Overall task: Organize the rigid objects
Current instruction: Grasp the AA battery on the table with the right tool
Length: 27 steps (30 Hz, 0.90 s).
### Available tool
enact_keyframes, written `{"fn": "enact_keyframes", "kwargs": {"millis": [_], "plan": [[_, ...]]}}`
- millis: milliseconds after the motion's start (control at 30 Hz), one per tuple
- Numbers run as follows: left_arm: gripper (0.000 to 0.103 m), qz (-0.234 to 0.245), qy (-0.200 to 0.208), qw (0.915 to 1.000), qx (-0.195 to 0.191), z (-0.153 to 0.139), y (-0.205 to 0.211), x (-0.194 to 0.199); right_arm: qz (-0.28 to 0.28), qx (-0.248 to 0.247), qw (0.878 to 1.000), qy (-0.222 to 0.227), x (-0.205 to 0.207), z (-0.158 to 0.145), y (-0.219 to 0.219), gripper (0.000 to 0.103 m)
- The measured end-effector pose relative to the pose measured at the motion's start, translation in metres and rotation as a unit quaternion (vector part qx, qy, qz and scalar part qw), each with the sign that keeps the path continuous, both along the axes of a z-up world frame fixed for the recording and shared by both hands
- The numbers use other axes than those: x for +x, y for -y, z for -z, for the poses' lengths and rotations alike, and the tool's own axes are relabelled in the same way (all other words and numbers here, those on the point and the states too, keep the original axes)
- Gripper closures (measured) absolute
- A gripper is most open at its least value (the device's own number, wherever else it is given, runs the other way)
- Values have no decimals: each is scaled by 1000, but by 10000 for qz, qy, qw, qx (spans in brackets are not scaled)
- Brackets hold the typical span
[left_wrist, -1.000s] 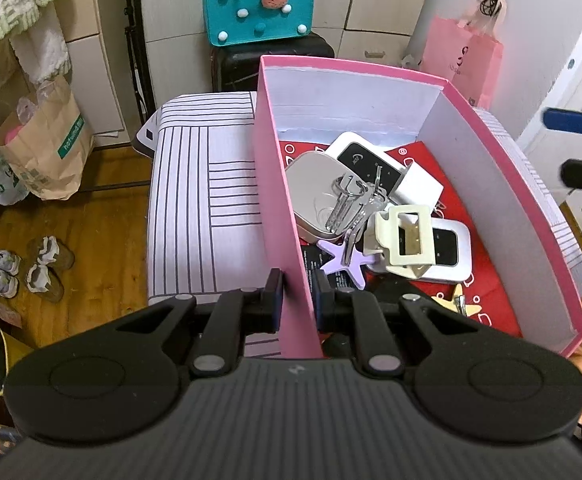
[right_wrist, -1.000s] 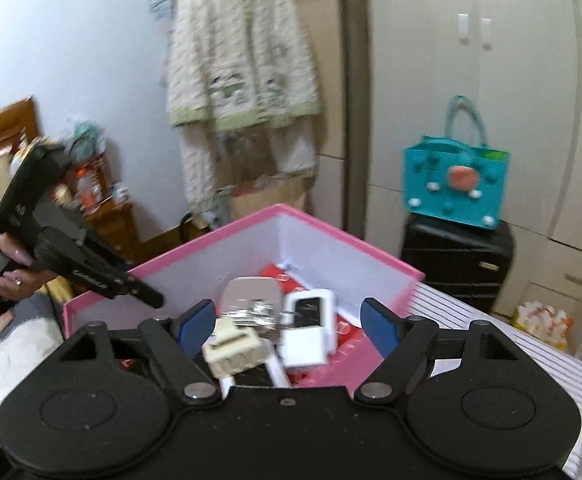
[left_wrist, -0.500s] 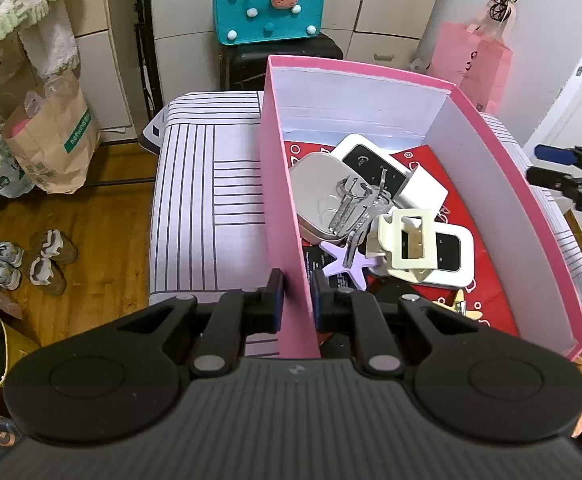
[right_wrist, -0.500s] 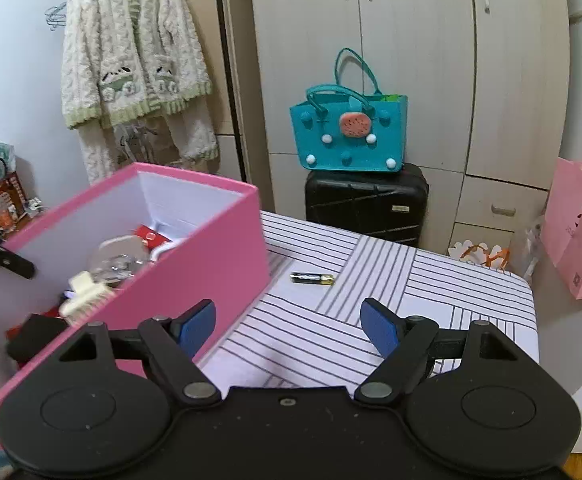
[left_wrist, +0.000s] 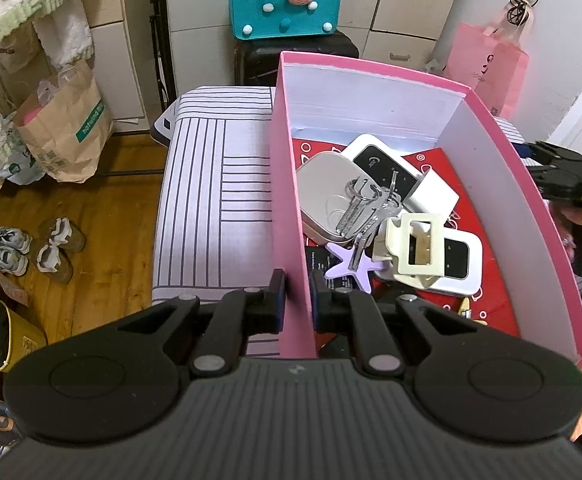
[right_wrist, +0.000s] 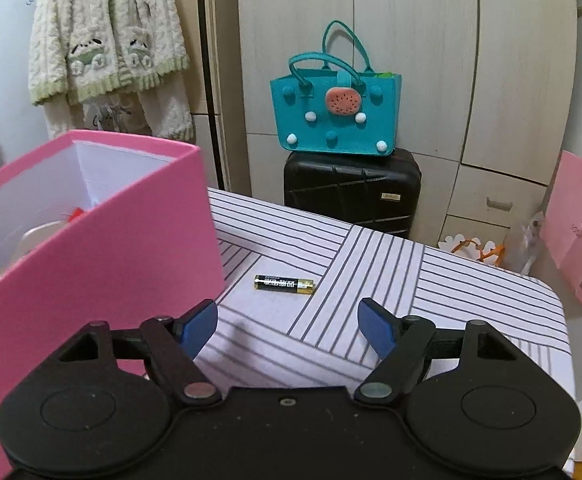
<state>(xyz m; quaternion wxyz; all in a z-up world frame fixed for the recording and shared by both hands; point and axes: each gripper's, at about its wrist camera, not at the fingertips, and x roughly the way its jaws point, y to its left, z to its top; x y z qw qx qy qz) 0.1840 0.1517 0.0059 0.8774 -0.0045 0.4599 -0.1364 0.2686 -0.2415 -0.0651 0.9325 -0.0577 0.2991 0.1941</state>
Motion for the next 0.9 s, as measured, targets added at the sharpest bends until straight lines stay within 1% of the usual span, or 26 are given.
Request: {"fn": "enact_keyframes", "kwargs": {"millis": [33, 100, 267, 467, 567, 600, 667, 700, 733, 833, 900], "plan": [[92, 11, 1, 10000, 20, 0, 1, 0, 20, 7, 10000, -5, 5, 3, -2, 29], [92, 28, 11, 10000, 58, 0, 2, 0, 67, 12, 10000, -1, 11, 7, -5, 35], [92, 62, 21, 10000, 19, 0, -1, 0, 111, 120, 9999, 56, 19, 12, -11, 35], [92, 103, 67, 9999, -7, 1, -2, -2, 158, 82, 9998, -27, 31, 17, -16, 35], [91, 120, 78, 9999, -66, 1, -4, -1, 255, 101, 9996, 7, 33, 23, -16, 36], [91, 131, 86, 9998, -78, 1, -4, -1, 258, 89, 9996, 65, 33, 24, -16, 37], [91, 154, 100, 9998, -78, 1, -4, -2, 210, 75, 9997, 86, 33, 23, -17, 43], [91, 166, 108, 9998, -70, 1, -4, -2, 178, 55, 9998, 101, 32, 23, -18, 50], [91, 179, 111, 9998, -75, 1, -5, -2, 118, 32, 9999, 113, 31, 23, -20, 55], [91, 199, 112, 9997, -83, 2, -5, -2, 96, -178, 9996, 199, 26, 21, -27, 55], [90, 215, 118, 9997, -81, 2, -5, -2, 106, -154, 9997, 186, 23, 20, -27, 55]]}}
